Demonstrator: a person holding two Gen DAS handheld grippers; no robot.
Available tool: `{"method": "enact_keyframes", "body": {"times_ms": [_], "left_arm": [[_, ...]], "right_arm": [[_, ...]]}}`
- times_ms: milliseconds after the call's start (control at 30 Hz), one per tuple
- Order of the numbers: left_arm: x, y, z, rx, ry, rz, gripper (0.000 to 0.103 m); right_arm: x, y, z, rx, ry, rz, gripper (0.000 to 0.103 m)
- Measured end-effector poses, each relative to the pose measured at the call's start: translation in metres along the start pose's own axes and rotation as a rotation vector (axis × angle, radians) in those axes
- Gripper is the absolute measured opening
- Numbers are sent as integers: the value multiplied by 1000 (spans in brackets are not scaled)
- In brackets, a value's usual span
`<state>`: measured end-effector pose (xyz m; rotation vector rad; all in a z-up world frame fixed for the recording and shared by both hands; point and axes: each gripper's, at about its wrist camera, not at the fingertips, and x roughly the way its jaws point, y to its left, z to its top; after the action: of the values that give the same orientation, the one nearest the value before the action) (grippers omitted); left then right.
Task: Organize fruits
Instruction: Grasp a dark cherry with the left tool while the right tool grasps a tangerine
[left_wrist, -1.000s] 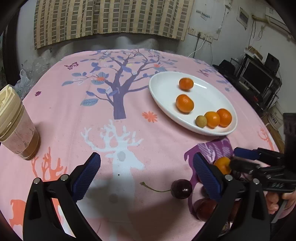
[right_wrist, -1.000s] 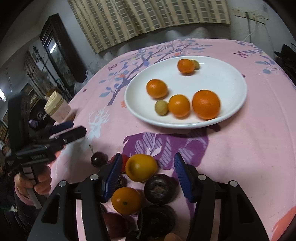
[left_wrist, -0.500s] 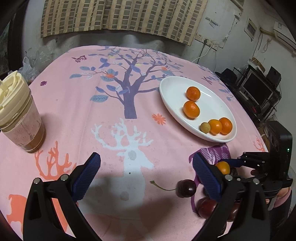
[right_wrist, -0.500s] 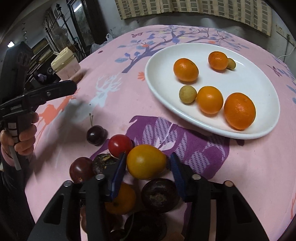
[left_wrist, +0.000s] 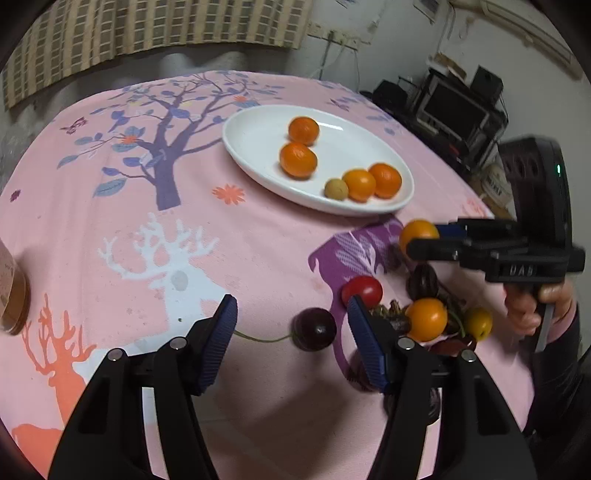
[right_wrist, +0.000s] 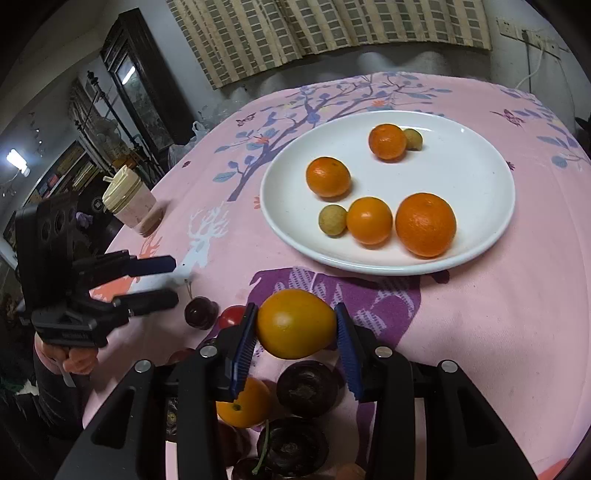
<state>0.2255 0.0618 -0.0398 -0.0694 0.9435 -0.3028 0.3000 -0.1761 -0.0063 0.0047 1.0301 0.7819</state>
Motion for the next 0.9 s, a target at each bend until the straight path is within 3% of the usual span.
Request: {"method": "enact_keyframes", "body": {"times_ms": [300, 433, 600, 733, 900], "left_arm": [[17, -17, -8, 97, 51, 48, 59], [25, -15, -10, 95, 85, 44, 47], [30, -17, -13, 114, 92, 57, 44], [30, -16, -12, 105, 88, 53, 34], [29, -22, -13, 118, 82, 61, 29]], "right_arm": [[5, 0, 2, 10, 4, -10, 42], [2, -1, 1, 14, -1, -16, 42], [1, -2, 2, 21, -3, -22, 43], [-1, -2, 2, 19, -12, -24, 43], [-7, -2, 2, 22, -34, -20, 43]]}}
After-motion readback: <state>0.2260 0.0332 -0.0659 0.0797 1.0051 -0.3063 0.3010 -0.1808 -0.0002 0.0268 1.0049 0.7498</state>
